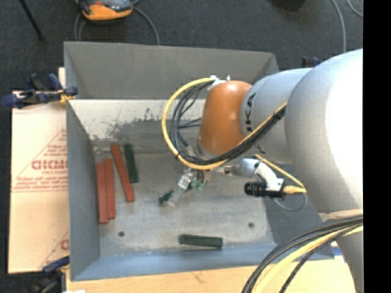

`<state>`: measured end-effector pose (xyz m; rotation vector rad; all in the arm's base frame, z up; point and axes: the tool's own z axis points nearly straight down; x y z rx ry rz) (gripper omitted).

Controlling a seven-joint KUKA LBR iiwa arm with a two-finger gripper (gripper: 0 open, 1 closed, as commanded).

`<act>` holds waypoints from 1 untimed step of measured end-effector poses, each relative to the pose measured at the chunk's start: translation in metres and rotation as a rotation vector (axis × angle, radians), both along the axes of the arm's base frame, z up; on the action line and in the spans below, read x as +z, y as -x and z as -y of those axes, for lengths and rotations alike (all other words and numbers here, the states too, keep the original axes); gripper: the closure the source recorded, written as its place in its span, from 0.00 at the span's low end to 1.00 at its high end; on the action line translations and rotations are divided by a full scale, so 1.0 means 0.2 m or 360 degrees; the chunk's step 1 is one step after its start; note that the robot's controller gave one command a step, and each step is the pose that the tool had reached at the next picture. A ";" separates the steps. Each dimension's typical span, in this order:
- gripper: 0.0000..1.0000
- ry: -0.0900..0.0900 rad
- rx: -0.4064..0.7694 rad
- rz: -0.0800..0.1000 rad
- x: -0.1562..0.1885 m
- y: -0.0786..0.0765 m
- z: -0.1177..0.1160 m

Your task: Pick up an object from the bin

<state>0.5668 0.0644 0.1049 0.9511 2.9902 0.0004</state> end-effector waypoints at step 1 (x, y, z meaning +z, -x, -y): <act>0.00 0.0001 0.0477 -0.0005 0.02 -0.07 -0.01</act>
Offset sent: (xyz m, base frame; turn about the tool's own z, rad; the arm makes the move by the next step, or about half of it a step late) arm -0.0373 0.0033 -0.0349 0.1173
